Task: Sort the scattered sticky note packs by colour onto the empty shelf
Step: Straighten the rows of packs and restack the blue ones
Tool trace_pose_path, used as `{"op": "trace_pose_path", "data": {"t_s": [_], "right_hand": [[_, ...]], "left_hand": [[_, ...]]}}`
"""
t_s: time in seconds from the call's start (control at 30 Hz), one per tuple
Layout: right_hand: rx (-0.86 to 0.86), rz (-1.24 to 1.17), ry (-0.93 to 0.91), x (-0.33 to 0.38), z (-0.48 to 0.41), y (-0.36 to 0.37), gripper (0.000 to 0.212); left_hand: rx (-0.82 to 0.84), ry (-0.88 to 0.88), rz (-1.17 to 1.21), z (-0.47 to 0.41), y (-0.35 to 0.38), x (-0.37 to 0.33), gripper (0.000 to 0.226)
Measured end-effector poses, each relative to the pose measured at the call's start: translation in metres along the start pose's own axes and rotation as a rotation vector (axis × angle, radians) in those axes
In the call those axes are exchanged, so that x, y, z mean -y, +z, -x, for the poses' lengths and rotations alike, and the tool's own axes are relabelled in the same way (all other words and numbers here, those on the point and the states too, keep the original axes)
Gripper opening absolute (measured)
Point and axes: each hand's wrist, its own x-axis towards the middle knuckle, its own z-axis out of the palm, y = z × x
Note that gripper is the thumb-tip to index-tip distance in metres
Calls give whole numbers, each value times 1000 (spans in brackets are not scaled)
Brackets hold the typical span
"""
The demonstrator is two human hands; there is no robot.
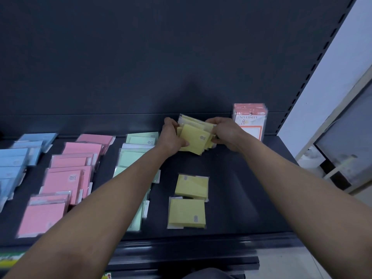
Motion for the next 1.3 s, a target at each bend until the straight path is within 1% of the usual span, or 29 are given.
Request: {"op": "trace_pose_path", "data": {"t_s": [0.07, 0.1, 0.17, 0.23, 0.3, 0.37, 0.47, 0.53, 0.6, 0.63, 0.7, 0.8, 0.87, 0.93, 1.0, 1.17, 1.3], "right_hand": [[78, -53, 46, 2, -2, 0, 35], [122, -31, 48, 2, -3, 0, 40], [178, 116, 13, -1, -4, 2, 51], [151, 241, -46, -4, -5, 6, 58], [108, 289, -107, -5, -9, 9, 58], [105, 319, -141, -3, -12, 9, 57], [132, 355, -127, 1, -18, 5, 58], [97, 393, -111, 1, -19, 4, 64], [59, 418, -95, -2, -22, 5, 76], [54, 440, -91, -4, -23, 6, 78], [37, 502, -118, -4, -24, 8, 73], [7, 528, -183, 1, -26, 8, 69], [20, 550, -177, 3, -26, 9, 70], [17, 584, -150, 3, -25, 11, 73], [-35, 587, -136, 1, -23, 14, 75], [-144, 548, -141, 1, -19, 15, 77], [-200, 592, -162, 5, -17, 11, 68]], "left_hand": [[-2, -10, 13, -3, 2, 1, 69], [-2, -13, 8, -3, 3, 1, 70], [6, -29, -2, -3, 5, 0, 69], [34, -60, -23, -6, 7, 0, 73], [53, -82, -85, -8, 6, -2, 82], [30, -81, -83, -11, 4, -2, 83], [-13, -99, -14, -16, 0, 0, 91], [40, -139, -3, -18, 1, 3, 95], [87, -146, -23, -16, 6, 3, 92], [84, -142, -43, -16, 9, 3, 90], [49, -145, -55, -15, 12, 3, 85], [6, -168, 11, -17, 12, 2, 80], [33, -199, 30, -19, 11, 2, 79], [78, -226, 37, -18, 9, 0, 74], [70, -220, 61, -18, 7, 0, 70], [-6, -207, 38, -16, 8, 4, 72], [-34, -192, -1, -11, 9, 2, 68]]}}
